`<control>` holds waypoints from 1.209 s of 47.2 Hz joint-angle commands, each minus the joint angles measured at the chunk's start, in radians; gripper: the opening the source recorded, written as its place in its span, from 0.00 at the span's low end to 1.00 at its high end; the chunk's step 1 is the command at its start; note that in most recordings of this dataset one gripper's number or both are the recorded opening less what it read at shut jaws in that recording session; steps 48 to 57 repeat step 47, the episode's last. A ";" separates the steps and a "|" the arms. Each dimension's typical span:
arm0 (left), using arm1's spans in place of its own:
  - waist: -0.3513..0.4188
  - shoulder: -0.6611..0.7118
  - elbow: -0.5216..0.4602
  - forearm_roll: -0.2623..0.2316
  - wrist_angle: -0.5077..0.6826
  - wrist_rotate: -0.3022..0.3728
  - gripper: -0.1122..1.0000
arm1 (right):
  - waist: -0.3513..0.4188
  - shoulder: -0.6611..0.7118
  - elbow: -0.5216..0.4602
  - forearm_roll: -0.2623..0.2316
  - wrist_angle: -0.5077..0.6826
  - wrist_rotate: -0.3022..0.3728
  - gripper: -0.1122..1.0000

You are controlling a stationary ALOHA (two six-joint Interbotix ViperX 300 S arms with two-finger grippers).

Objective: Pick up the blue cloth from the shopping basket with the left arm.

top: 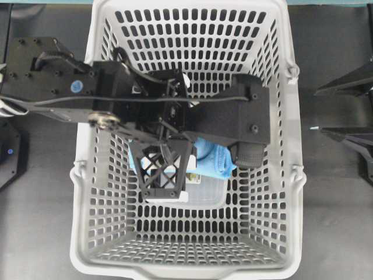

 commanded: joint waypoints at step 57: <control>0.005 -0.006 -0.067 0.005 0.009 -0.002 0.22 | 0.003 0.005 -0.008 0.005 -0.034 0.005 0.78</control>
